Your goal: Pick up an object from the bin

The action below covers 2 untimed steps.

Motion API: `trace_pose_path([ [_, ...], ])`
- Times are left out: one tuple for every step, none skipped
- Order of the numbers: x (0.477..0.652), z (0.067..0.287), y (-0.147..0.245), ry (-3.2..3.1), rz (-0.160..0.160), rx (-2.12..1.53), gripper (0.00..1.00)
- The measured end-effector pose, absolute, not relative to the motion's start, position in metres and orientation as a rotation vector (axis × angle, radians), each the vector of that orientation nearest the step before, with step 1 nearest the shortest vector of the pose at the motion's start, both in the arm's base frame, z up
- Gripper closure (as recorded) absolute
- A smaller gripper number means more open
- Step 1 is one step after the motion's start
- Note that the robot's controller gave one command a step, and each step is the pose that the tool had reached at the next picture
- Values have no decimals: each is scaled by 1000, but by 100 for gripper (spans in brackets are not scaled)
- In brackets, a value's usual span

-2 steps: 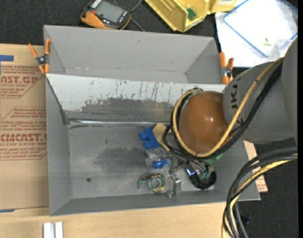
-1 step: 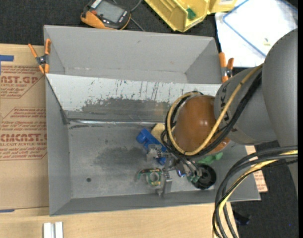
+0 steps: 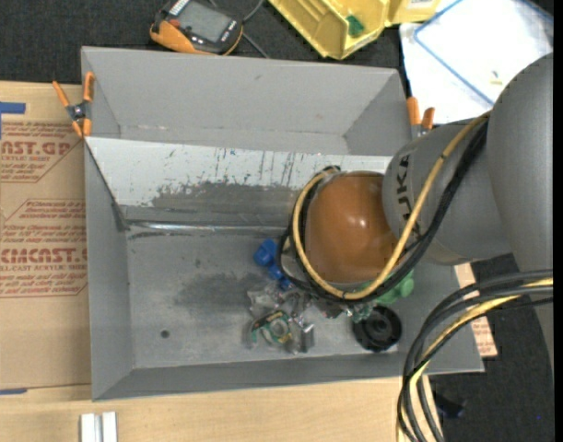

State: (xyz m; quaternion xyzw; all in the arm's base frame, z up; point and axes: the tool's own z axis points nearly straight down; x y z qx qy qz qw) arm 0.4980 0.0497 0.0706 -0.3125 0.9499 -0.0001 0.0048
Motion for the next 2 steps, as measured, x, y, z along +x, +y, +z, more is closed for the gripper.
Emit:
trace_pose_path([
  [498,71,50,2975,0,-978,100],
  [498,71,50,2975,0,-978,100],
])
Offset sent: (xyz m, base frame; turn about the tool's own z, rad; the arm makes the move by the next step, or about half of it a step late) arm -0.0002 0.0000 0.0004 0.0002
